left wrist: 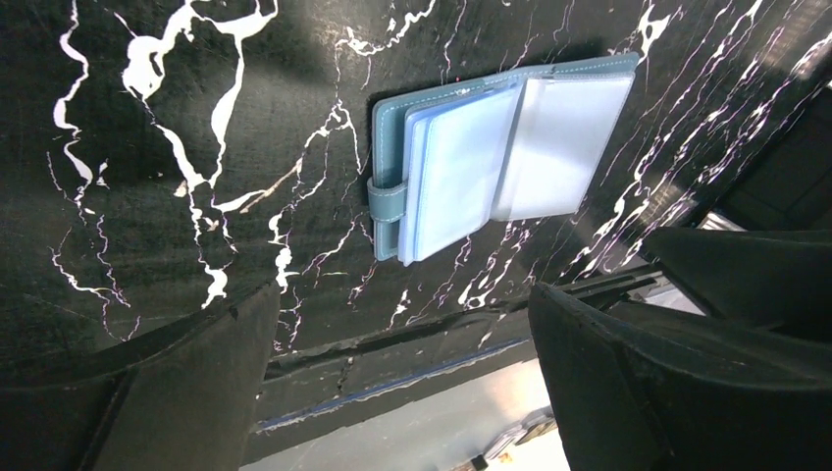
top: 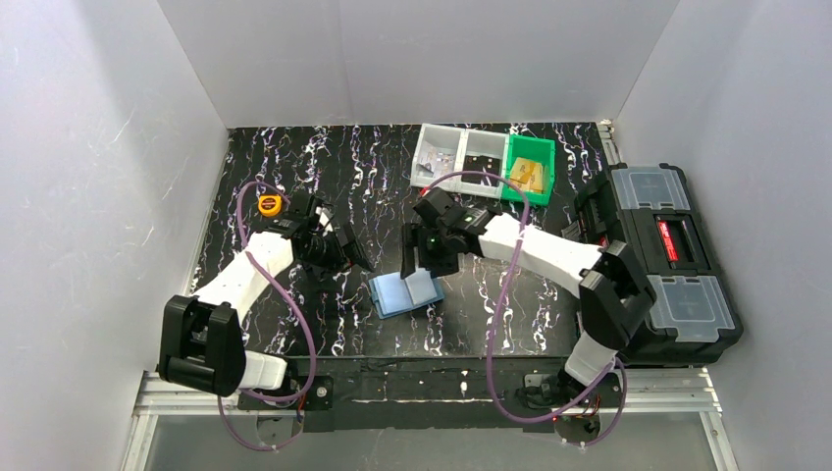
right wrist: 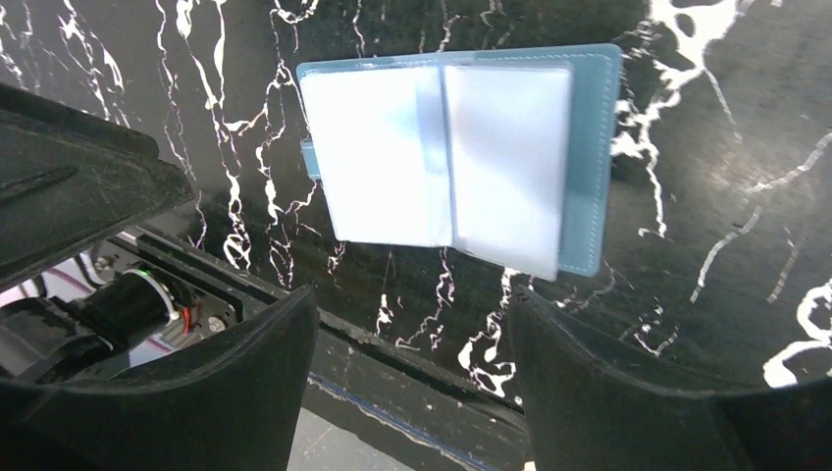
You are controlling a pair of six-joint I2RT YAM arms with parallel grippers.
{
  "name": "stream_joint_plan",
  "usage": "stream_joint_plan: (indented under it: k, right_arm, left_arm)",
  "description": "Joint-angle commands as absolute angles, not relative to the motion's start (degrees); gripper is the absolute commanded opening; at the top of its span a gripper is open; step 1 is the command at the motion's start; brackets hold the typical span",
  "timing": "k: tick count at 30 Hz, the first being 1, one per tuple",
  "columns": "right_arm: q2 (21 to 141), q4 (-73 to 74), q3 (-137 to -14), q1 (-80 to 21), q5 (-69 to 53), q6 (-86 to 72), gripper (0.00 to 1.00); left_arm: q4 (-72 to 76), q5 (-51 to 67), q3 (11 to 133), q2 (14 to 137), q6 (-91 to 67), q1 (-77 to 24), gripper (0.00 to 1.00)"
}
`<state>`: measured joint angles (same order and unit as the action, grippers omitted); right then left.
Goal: Take the credit cards out of the card holder
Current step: Close the card holder at the center of the board.
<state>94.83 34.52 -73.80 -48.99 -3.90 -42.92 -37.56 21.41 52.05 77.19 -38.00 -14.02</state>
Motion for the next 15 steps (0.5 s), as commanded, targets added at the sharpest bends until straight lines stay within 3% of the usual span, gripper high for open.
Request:
stream_joint_plan:
  k: [1,15]
  right_arm:
    - [99.6,35.7,-80.0,-52.3,-0.7,-42.1,0.79]
    - [113.5,41.6,-91.5,-58.0,1.1,-39.3,0.85]
  left_arm:
    - [-37.6,21.3,50.2,75.0,-39.7,-11.9,0.98]
    - [-36.6,23.6,46.4,71.2,-41.5,-3.0,0.98]
